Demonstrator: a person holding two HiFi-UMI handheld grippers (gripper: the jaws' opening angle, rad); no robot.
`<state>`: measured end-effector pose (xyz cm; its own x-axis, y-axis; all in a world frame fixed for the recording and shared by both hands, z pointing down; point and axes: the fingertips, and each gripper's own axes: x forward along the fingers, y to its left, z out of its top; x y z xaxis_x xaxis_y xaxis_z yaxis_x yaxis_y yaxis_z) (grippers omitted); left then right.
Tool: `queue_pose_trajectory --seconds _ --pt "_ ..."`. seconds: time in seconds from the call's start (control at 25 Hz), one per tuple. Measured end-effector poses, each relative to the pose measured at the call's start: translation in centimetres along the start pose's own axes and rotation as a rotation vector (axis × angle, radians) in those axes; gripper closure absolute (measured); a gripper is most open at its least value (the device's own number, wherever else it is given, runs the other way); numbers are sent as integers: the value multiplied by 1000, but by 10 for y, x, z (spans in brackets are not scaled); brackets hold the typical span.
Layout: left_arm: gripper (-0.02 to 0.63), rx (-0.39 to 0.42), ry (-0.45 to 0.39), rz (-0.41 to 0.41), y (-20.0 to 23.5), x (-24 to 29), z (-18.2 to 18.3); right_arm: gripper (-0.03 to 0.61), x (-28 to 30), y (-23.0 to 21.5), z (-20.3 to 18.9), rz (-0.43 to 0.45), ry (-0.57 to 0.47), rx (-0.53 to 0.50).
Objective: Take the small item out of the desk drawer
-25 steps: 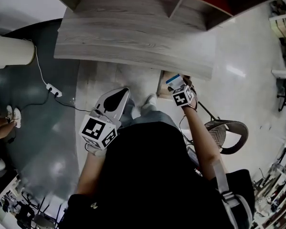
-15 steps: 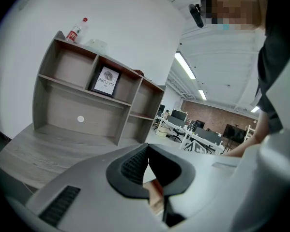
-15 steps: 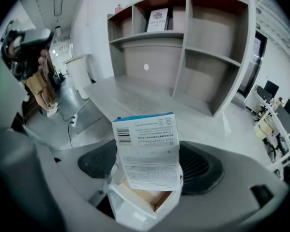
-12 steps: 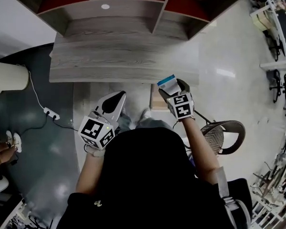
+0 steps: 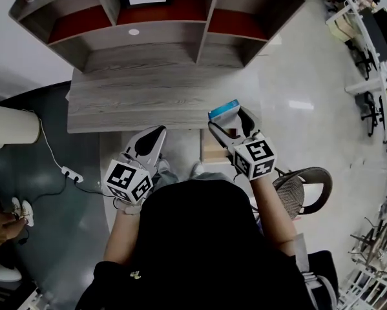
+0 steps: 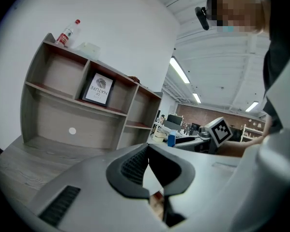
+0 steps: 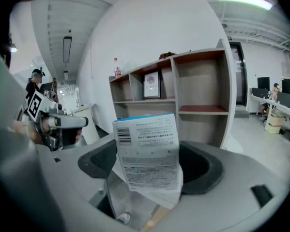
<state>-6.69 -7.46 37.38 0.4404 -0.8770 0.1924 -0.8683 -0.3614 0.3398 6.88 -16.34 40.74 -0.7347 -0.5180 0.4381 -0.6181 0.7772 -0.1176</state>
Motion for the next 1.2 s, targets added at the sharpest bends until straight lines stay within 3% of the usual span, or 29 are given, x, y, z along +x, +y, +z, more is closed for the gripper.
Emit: queue_pose_trajectory --seconds 0.32,0.52,0.84,1.2 --pt "604 38 -43 -21 -1 4 29 178 -32 25 77 64 -215 -3" --pt "604 59 -66 -34 -3 4 45 178 -48 30 103 119 -316 50" --pt "604 51 -88 -50 1 3 61 178 -62 24 123 135 -400 101" --pt "604 57 -76 -65 3 6 62 181 -60 19 124 120 -422 145"
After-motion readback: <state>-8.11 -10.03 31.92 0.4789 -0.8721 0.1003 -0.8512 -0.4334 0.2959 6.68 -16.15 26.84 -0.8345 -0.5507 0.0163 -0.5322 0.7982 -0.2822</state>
